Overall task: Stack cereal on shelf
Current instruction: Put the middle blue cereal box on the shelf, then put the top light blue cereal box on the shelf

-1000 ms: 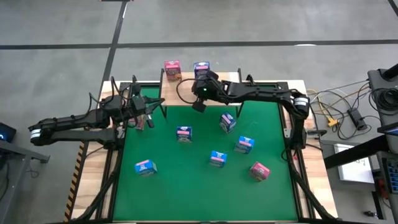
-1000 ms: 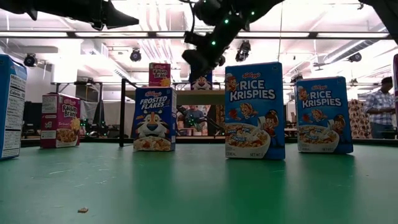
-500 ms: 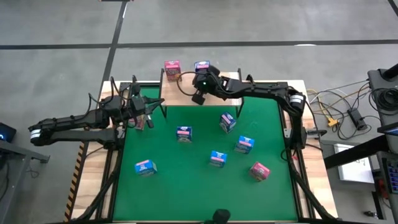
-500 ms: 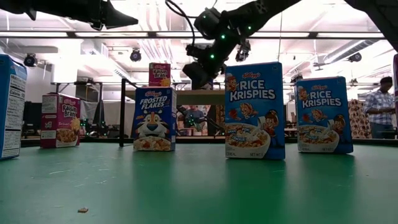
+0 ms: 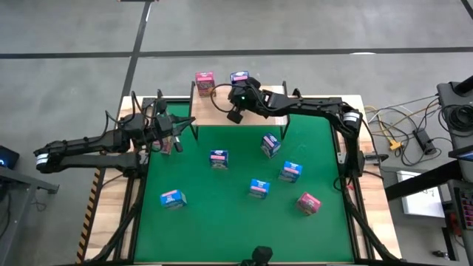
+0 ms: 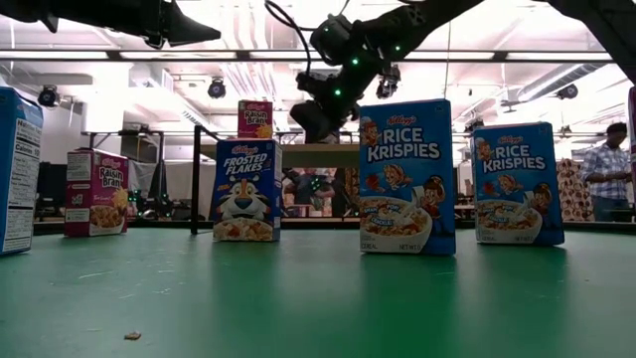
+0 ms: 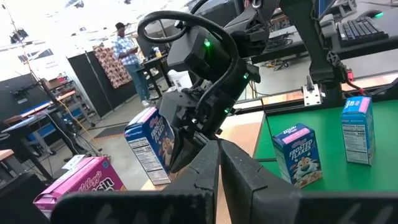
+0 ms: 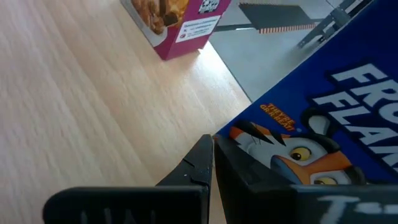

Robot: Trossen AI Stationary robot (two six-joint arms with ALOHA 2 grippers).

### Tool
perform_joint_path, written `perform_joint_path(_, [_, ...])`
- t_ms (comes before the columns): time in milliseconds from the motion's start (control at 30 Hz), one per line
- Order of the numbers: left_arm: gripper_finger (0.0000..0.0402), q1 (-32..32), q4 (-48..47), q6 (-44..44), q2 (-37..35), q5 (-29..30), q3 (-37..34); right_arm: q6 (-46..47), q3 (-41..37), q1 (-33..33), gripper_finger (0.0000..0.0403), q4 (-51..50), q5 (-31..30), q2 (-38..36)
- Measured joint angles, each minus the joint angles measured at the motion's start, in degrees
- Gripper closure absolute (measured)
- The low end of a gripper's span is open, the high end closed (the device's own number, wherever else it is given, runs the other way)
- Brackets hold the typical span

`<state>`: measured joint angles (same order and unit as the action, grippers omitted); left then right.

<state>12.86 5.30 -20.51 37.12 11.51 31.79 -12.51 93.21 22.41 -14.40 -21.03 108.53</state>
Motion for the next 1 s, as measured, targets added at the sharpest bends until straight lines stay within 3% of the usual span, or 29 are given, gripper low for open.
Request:
perform_joint_path(500, [0.0401,0.0,0.0,0.0,0.0,0.0,0.0,-0.2,0.0,-0.3,0.0394,3.1,1.1,-0.3])
perform_joint_path(633, [0.0401,0.0,-0.6,0.0,0.0,0.0,0.0,2.4,2.0,-1.7,0.0394,-3.4,4.2,-2.9])
perform_joint_path(833, [0.0401,0.0,-0.8,0.0,0.1,0.0,0.0,8.3,12.2,-0.8,0.0394,-18.2,6.7,-5.7])
perform_joint_path(1000, [0.0401,0.0,-0.3,0.0,0.0,0.0,0.0,6.3,18.7,0.7,0.0394,-22.0,7.5,-5.7])
